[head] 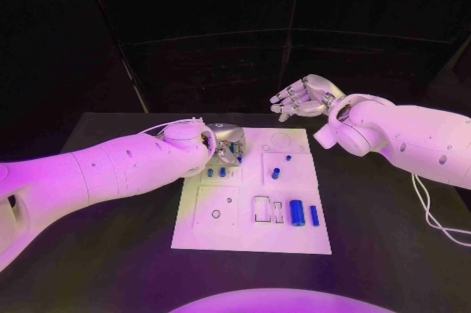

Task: Assemble the parts on the task board

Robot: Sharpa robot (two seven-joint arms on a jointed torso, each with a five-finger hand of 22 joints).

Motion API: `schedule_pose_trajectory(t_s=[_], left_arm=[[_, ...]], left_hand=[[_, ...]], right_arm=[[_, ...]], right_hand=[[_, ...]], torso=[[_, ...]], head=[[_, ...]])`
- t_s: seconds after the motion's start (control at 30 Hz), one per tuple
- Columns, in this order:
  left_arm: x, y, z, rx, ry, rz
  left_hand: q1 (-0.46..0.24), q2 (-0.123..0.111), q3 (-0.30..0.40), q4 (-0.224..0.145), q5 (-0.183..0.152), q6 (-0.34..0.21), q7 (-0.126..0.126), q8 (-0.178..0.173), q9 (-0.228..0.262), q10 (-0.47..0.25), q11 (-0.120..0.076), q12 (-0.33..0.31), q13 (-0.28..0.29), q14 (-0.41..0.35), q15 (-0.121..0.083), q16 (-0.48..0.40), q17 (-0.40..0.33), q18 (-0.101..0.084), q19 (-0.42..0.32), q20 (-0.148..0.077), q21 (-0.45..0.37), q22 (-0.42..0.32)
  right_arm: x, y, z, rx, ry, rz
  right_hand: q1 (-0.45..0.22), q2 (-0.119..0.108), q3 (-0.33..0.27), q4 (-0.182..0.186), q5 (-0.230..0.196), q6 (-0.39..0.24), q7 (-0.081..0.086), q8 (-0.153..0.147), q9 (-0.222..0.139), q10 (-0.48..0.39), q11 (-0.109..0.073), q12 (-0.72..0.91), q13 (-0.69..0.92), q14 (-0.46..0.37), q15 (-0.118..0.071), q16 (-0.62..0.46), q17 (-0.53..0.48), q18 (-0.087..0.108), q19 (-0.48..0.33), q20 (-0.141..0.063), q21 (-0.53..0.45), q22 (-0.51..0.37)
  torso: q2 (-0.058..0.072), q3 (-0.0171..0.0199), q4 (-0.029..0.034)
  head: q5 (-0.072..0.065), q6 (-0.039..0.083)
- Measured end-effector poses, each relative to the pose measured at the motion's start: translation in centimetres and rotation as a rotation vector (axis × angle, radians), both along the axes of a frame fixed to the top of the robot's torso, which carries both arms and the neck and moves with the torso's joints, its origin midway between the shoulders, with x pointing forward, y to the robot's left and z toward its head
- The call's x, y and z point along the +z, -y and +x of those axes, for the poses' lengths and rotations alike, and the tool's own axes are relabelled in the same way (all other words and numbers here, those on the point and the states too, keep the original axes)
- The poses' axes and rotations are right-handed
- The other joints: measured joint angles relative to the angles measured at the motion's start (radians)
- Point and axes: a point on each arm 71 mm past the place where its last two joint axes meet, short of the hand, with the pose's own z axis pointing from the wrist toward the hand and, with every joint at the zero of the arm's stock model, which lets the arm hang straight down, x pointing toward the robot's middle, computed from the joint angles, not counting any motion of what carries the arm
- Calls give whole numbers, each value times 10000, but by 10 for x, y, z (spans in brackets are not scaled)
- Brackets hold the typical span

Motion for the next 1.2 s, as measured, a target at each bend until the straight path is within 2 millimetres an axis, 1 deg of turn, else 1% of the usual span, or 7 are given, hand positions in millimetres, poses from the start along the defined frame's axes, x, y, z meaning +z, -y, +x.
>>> schedule_pose_trajectory(t_s=[0.23, 0.33, 0.63, 0.77, 0.93, 1.1, 1.2], left_arm=[[-1, 0, 0, 11, 18, -7], [-1, 0, 0, 27, 50, -35], [-1, -10, 1, 241, 198, -278], [0, -17, 0, 355, 238, -497], [6, -25, -3, 458, 274, -927], [13, -31, -7, 500, 318, -1278], [15, -41, -10, 596, 297, -1417]], left_hand=[[187, 261, 546, -170, -1, 664, -137, 163, 40, 649, -167, 33, 0, -33, -145, 0, 0, 1, 63, -63, 0, 62], [151, 297, 637, -210, -2, 744, -175, 157, 37, 744, -212, 33, 0, -16, -164, 0, -17, 1, 96, -96, 0, 62], [151, 296, 832, -316, -3, 774, -143, 153, 18, 794, -163, -199, -82, 1, -180, 48, -6, 1, 96, -96, 0, 61], [63, 294, 861, -290, -3, 775, -143, 100, -2, 829, -198, -279, -109, 1, -180, 48, -27, 1, 96, -96, 0, 61], [-23, 217, 889, -318, -2, 775, -142, 41, -19, 864, -163, -353, -128, 1, -180, 48, -54, 0, 96, -96, 0, 60], [-28, 212, 889, -318, -2, 775, -142, 39, -34, 863, -163, -397, -141, 0, -180, 48, -54, 0, 95, -96, 0, 71], [-69, 171, 916, -346, -2, 775, -142, 39, -45, 863, -163, -434, -141, 0, -180, 48, -54, 1, 96, -96, 0, 84]], right_arm=[[0, 0, 0, 7, 1, 1], [0, 0, 0, 8, 2, 0], [0, 0, 0, 5, 1, -2], [0, 0, 0, -4, 1, -5], [0, 1, 0, -22, 2, -8], [0, 1, 1, -40, 3, -13], [0, 1, 1, -41, 2, -13]], right_hand=[[0, 0, 0, 0, 0, 0, 0, 0, 0, 0, 0, 0, 1, 0, 0, 0, 0, -1, 0, 0, 0, 1], [0, 0, 0, 0, 0, 0, 0, 0, 0, 0, 0, 0, 1, 0, 0, 0, 0, 0, 0, 0, 0, 1], [0, 0, 0, 0, 0, 0, 0, 0, 0, 0, 0, 0, 2, 0, 0, 0, 1, 0, 0, 0, 1, 2], [0, 0, 0, 0, 0, 0, 0, 0, 0, 0, 0, 0, 2, 0, 0, 0, -10, 1, 0, 0, 1, -9], [0, 0, 0, 0, 0, 0, 0, 0, 0, 0, 0, 0, 2, 0, 0, 0, -9, 0, 0, 0, 1, -8], [0, 0, 0, 0, 0, 0, 0, 0, 0, 0, 0, 0, -6, 0, 0, 0, -9, 0, 37, -37, 1, -19], [0, 0, 0, 0, -1, 0, 0, 0, 0, 0, 0, 0, -6, 0, 0, 0, -9, 0, 37, -37, 1, -18]], torso=[[0, -3, 0], [0, -4, 0], [1, -10, 0], [1, -12, 0], [-3, -20, 11], [-11, -19, 12], [-12, -16, 13]], head=[[11, 0], [12, 0], [-2, 27], [-24, 56], [-34, 101], [-21, 135], [-9, 157]])
